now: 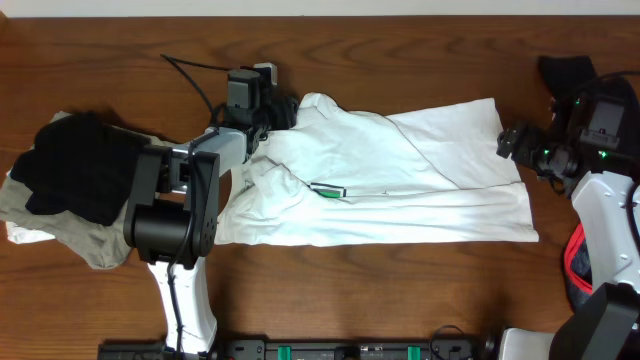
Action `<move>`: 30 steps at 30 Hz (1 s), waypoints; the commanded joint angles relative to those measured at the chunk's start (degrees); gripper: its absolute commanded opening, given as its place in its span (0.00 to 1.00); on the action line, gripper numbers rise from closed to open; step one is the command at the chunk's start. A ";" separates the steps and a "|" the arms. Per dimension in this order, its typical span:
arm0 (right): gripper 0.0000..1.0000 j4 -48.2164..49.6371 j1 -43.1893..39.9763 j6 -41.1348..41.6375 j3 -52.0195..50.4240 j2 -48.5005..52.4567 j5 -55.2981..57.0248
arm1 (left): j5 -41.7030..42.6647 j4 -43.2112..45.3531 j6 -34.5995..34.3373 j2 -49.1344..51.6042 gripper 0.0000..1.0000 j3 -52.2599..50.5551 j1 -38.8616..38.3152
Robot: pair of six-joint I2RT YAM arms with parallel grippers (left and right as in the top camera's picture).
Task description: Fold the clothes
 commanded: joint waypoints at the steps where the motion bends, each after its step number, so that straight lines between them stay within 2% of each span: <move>1: 0.93 -0.02 0.42 -1.01 0.00 0.31 -0.37 | 3.45 -1.66 -0.28 0.15 0.59 0.90 -0.50; 8: 0.93 -0.04 0.42 -0.98 0.00 0.31 -0.39 | 11.08 -6.56 -0.26 0.15 0.60 0.90 -0.55; 14: 0.93 -0.09 0.44 -0.98 0.00 0.31 -0.39 | 12.17 -11.19 -0.24 0.15 0.59 0.90 -0.44; 16: 0.93 -0.17 0.44 -0.98 0.00 0.31 -0.39 | 12.17 -11.26 -0.26 0.15 0.47 0.90 -0.44; 18: 0.93 -0.24 0.44 -0.98 0.00 0.31 -0.39 | 12.15 -11.06 -0.22 0.15 0.24 0.90 -0.44; 19: 0.93 -0.26 0.44 -0.98 0.00 0.31 -0.42 | 12.15 -10.95 -0.22 0.15 0.20 0.90 -0.44; 21: 0.93 -0.26 0.44 -0.98 0.00 0.31 -0.42 | 12.15 -10.05 0.44 0.04 0.14 0.90 -0.44; 24: 0.92 -0.26 0.44 -0.98 0.00 0.31 -0.39 | 12.15 -6.60 0.39 -1.03 0.12 0.96 -0.26; 30: 0.91 0.28 0.44 -0.98 0.00 0.44 -0.39 | 12.15 -1.01 0.35 -8.37 0.13 1.60 -0.07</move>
